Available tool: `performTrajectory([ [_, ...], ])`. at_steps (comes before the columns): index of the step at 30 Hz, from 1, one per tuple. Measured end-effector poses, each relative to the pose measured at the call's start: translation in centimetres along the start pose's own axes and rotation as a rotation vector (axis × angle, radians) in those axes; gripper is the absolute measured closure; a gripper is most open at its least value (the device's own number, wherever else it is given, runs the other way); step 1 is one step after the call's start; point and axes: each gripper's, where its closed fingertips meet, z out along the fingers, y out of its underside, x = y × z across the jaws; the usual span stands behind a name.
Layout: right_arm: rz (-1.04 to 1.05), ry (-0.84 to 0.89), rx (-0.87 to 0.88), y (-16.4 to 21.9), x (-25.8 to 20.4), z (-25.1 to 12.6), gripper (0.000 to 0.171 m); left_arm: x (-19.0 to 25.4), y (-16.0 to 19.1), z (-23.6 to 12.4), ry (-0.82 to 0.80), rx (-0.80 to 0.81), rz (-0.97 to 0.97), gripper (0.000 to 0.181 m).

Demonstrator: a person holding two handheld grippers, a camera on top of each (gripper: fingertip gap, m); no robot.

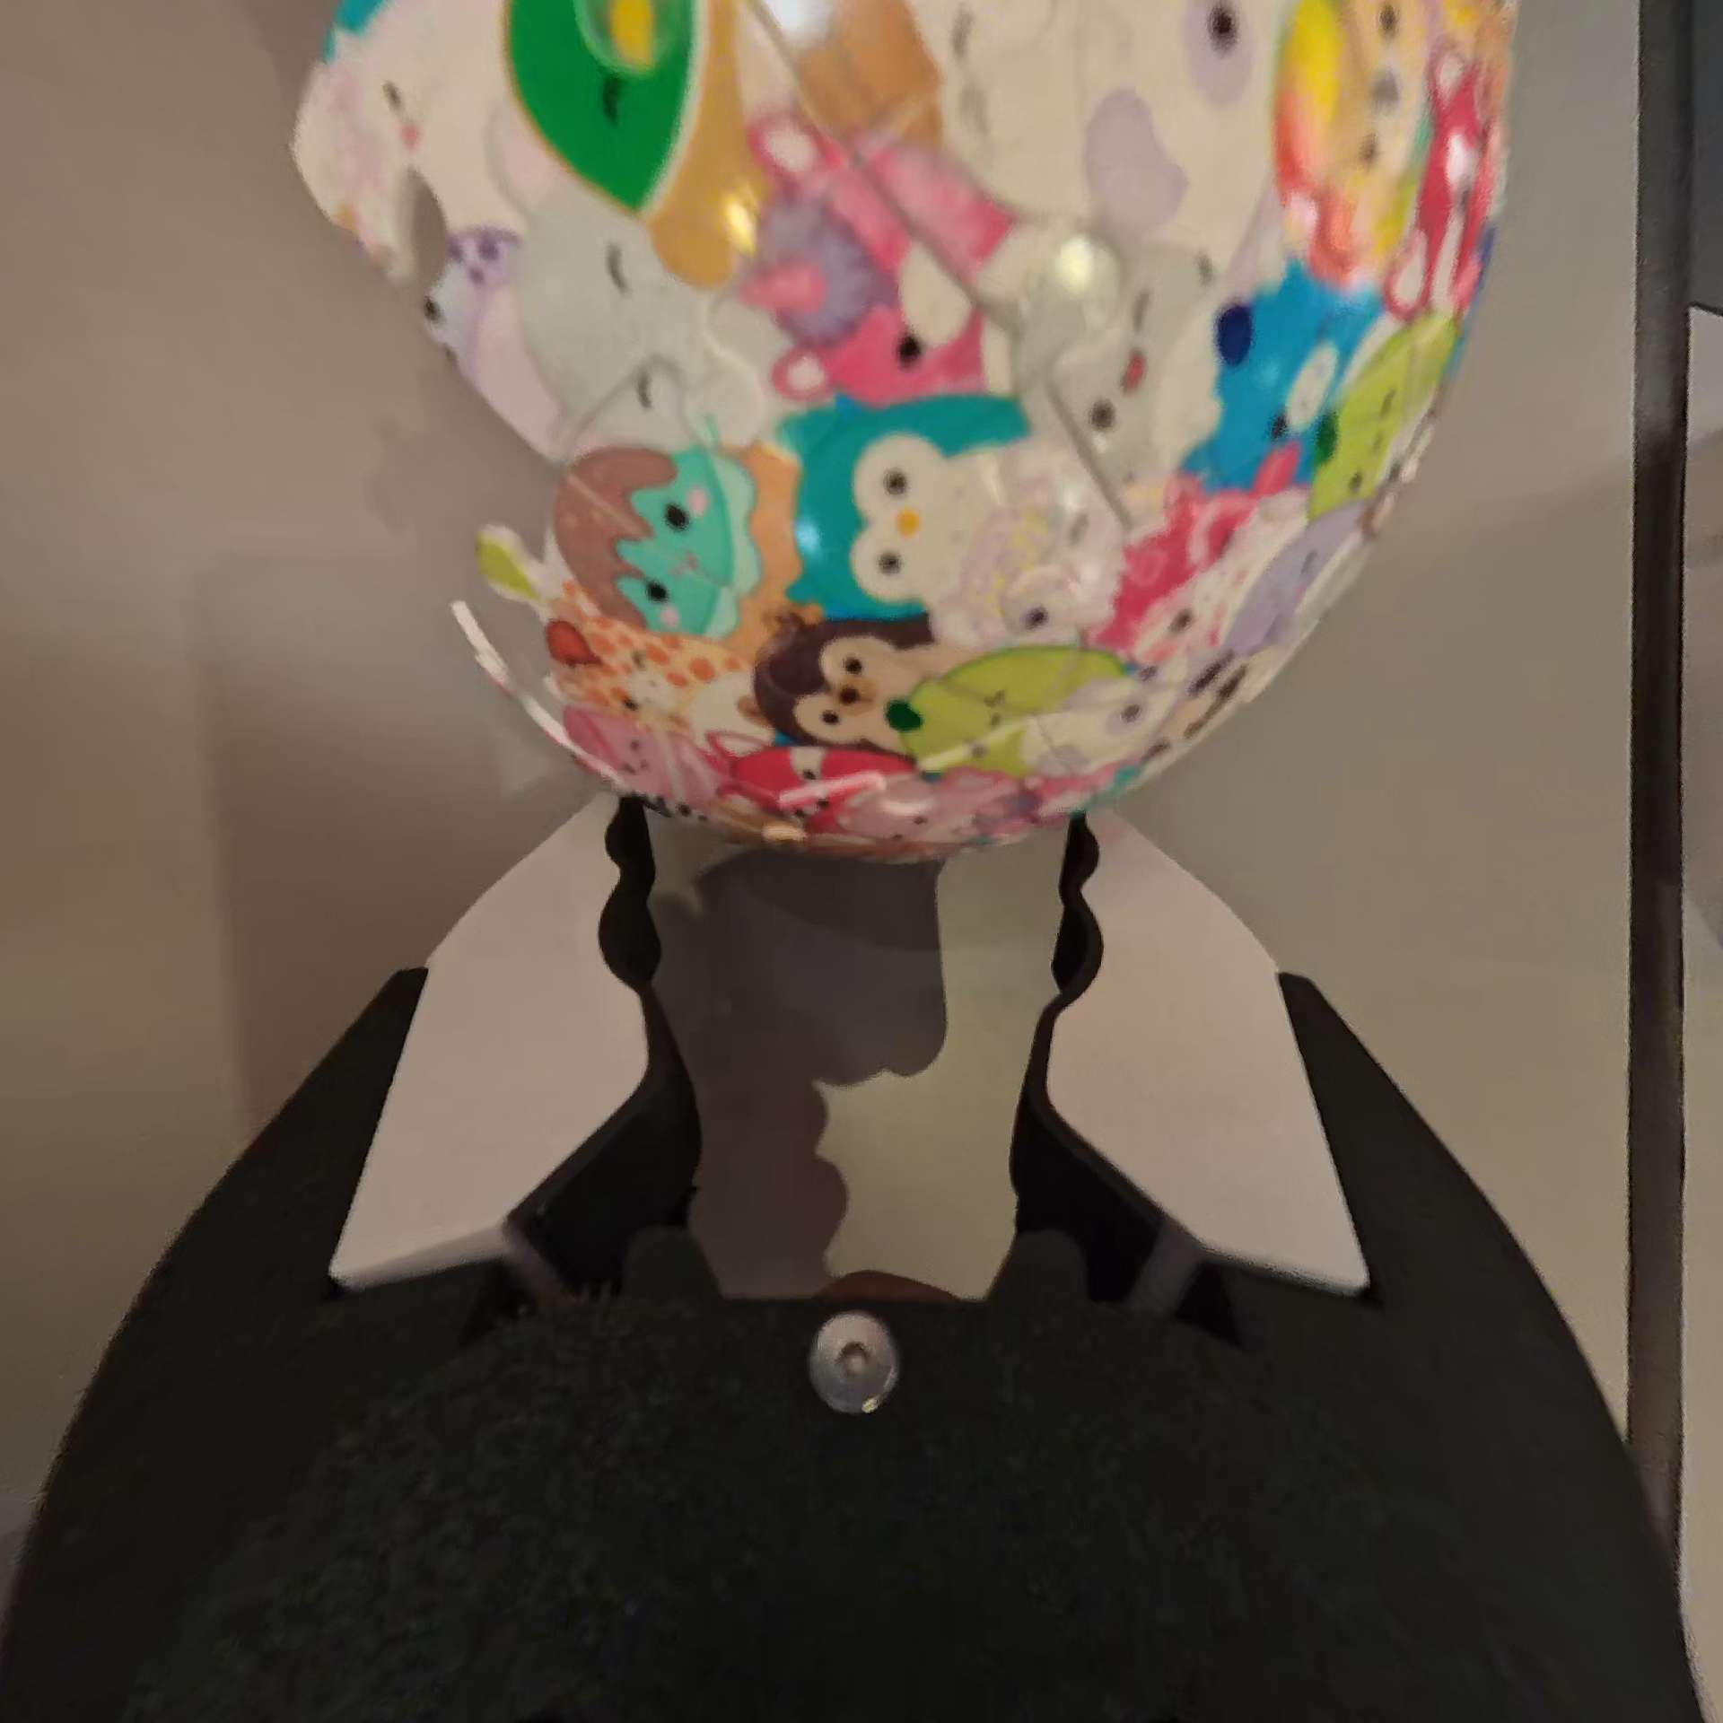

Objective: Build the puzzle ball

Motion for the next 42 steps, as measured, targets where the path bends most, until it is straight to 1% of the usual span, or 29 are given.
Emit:
performTrajectory([
  [3,0.049,0.131,-0.029,0.8,1.3,-2.0,0.086,0.2,0.9,-1.2,-0.036,-0.009,0.005,0.09],
  [4,0.073,0.193,-0.025,0.8,1.6,-3.3,0.091,0.5,1.1,-2.1,-0.055,0.004,0.007,0.09],
  [5,0.095,0.257,-0.019,0.8,1.6,-4.8,0.102,0.8,1.3,-3.2,-0.079,0.027,0.011,0.094],
  [6,0.116,0.316,-0.001,0.4,1.2,-6.2,0.112,1.3,1.4,-4.5,-0.111,0.054,0.014,0.104],
  [7,0.135,0.365,0.037,-0.4,0.3,-7.3,0.113,1.8,1.4,-5.7,-0.144,0.087,0.014,0.112],
  [8,0.153,0.409,0.071,-1.4,-0.8,-8.0,0.115,2.5,1.3,-6.8,-0.18,0.132,0.006,0.113],
  [9,0.176,0.444,0.091,-2.3,-2.0,-8.2,0.12,3.2,1.1,-7.8,-0.23,0.185,-0.017,0.118],
  [10,0.204,0.45,0.1,-3.2,-3.5,-7.7,0.125,3.7,1.0,-8.6,-0.287,0.239,-0.054,0.126],
  [13,0.29,0.418,0.111,-5.9,-7.4,-4.1,0.13,6.5,1.0,-9.5,-0.355,0.414,-0.219,0.132],
  [15,0.278,0.402,0.029,-6.6,-8.8,-1.4,0.128,9.2,1.2,-9.0,-0.317,0.527,-0.32,0.133],
  [16,0.253,0.426,-0.034,-6.5,-8.8,-0.5,0.128,10.7,1.4,-8.6,-0.287,0.571,-0.347,0.132],
  [17,0.233,0.457,-0.081,-6.6,-8.5,0.2,0.128,11.9,1.6,-8.2,-0.279,0.602,-0.355,0.132],
  [19,0.219,0.476,-0.131,-7.2,-8.2,1.4,0.132,13.8,2.2,-7.5,-0.315,0.633,-0.331,0.133],
  [22,0.171,0.499,-0.249,-6.6,-7.5,2.3,0.133,15.6,2.6,-7.0,-0.314,0.651,-0.275,0.133],
  [26,0.146,0.538,-0.362,-5.9,-6.1,1.9,0.133,15.8,2.1,-8.2,-0.306,0.702,-0.222,0.133],
  [29,0.134,0.535,-0.419,-5.3,-5.8,2.3,0.134,15.2,2.4,-8.5,-0.323,0.707,-0.228,0.133],
  [37,0.051,0.545,-0.492,-5.0,-4.8,3.0,0.151,14.4,3.1,-9.4,-0.325,0.739,-0.264,0.133],
  [42,0.036,0.56,-0.527,-4.3,-4.4,3.3,0.155,14.2,3.3,-9.8,-0.327,0.754,-0.276,0.133],
])
